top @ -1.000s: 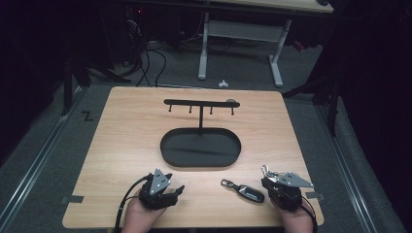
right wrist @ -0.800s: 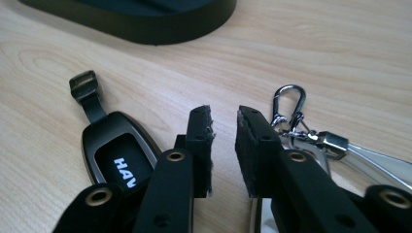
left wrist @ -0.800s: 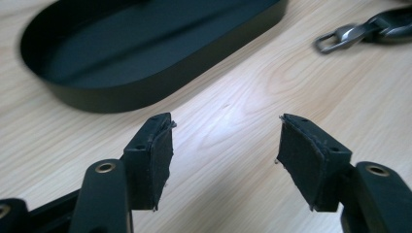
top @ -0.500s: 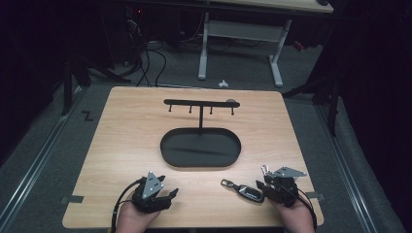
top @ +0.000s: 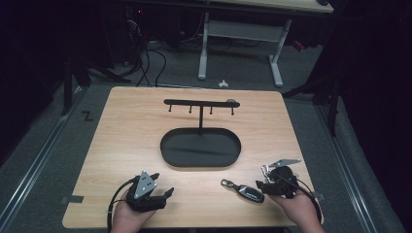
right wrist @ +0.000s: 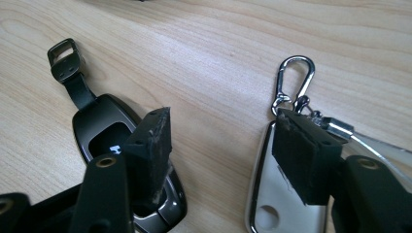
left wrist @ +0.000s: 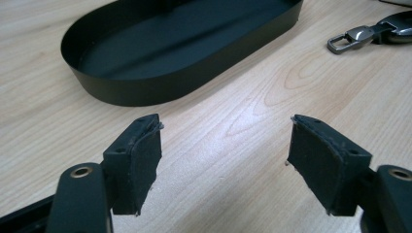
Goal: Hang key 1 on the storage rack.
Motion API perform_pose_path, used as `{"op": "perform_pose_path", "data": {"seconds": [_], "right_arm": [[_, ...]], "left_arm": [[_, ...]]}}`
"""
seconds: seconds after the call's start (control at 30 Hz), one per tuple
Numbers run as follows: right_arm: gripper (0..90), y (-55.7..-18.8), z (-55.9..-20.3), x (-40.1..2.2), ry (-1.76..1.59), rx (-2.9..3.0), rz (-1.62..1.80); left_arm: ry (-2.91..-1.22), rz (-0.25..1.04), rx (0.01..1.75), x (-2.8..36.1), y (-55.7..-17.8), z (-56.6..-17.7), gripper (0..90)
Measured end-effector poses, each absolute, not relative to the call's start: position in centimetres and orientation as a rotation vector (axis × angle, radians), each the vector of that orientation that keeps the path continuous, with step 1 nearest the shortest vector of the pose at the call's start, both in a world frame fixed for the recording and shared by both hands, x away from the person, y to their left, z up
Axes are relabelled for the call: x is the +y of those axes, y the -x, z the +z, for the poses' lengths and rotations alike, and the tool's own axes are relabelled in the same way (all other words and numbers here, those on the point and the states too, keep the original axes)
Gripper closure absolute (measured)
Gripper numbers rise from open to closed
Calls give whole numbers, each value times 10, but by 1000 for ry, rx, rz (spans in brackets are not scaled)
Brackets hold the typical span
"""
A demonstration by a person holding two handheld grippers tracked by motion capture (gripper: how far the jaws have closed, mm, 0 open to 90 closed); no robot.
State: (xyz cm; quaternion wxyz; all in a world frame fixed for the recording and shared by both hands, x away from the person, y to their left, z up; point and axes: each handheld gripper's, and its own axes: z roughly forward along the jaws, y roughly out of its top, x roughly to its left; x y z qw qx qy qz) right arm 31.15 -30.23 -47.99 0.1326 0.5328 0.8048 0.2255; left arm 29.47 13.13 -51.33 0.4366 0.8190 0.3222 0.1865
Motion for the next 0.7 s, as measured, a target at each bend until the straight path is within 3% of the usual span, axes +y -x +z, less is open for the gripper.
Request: {"op": "perform_pose_path", "data": {"seconds": [0.7], "right_arm": [[314, -335, -458, -281, -1434, 2545, 258]], "left_arm": [[-2014, 489, 756, 131, -291, -511, 251]]}}
